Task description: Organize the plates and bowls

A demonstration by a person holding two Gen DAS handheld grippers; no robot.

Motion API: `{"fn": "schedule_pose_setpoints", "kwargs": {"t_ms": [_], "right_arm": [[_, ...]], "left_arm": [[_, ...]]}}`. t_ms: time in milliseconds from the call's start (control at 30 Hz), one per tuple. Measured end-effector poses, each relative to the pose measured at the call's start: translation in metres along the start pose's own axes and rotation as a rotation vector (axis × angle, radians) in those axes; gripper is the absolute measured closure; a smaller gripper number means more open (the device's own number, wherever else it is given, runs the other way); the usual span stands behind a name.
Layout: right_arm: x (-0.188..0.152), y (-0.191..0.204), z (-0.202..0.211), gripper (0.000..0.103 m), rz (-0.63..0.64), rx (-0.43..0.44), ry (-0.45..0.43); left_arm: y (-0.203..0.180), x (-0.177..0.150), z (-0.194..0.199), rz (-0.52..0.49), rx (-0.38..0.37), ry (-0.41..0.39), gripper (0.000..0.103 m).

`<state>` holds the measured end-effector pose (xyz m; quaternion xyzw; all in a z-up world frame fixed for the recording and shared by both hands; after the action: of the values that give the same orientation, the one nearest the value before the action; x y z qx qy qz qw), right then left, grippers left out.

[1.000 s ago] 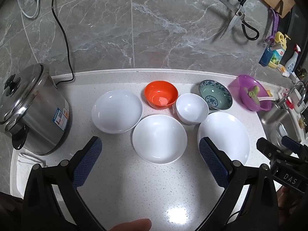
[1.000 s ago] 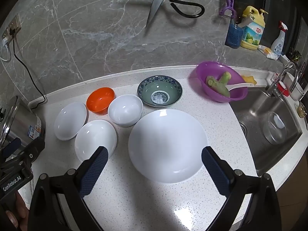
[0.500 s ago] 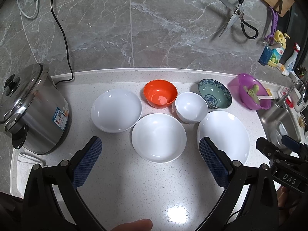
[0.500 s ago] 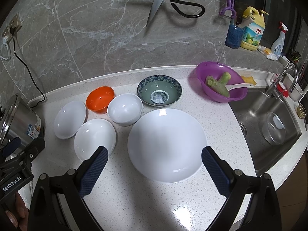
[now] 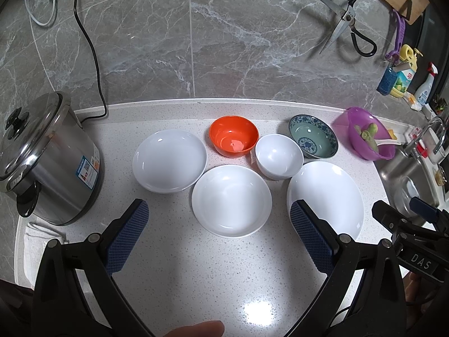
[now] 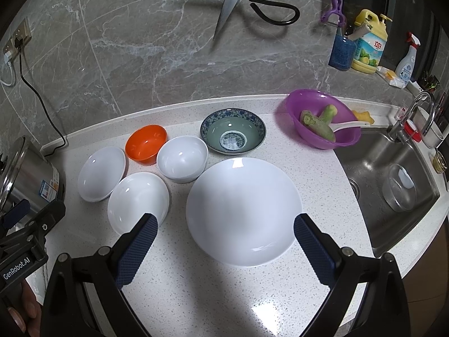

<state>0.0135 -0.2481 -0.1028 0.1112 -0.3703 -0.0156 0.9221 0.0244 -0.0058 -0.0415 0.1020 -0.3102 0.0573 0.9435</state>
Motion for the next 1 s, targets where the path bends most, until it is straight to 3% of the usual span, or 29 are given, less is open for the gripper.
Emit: {"fn": "schedule_pose_setpoints", "kwargs": {"t_ms": [1000], "right_arm": [[0.0008, 0.0015, -0.0038, 0.003, 0.0, -0.004, 0.007]], "left_arm": [[-0.0005, 0.0, -0.0086, 0.002, 0.002, 0.012, 0.001]]}}
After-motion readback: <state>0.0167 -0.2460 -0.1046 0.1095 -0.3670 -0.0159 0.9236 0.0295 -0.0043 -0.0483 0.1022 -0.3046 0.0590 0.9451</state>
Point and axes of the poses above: each gripper's, at about its wrist camera, not at the fingertips, and z roughly against the way its jaws point, y to its left, x to its top, the point moved 5 cm from there along -z, roughly the way its jaws point, and after that the axes turned 14 degrees about x, right-handed, at the moved point
